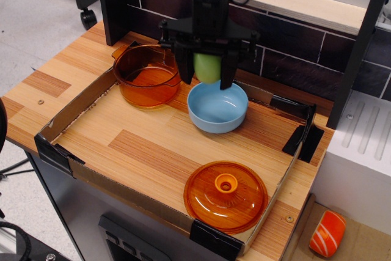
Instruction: Put pear in bowl
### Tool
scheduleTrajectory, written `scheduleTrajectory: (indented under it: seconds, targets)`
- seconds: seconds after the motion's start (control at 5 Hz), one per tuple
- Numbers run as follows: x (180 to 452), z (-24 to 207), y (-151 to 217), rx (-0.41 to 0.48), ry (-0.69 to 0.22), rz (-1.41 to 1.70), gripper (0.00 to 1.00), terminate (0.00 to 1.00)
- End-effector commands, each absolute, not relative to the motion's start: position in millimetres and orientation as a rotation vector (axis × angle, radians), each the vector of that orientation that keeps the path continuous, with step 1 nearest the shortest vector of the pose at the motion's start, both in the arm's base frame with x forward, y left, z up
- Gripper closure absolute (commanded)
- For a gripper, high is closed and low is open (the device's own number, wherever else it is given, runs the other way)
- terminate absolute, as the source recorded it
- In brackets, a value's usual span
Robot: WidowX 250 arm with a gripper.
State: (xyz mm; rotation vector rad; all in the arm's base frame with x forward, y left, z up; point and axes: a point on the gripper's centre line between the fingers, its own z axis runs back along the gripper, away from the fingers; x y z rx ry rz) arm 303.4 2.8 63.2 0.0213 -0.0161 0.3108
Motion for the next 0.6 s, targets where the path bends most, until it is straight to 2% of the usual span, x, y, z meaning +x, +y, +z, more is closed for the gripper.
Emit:
scheduleTrajectory:
  seconds: [0.0, 0.4]
  targets:
    - [301, 81, 16, 0.007, -0.048, 0.298, 0.0, 0.0]
    - [291, 121, 37, -0.006, -0.103, 0.27, 0.0, 0.0]
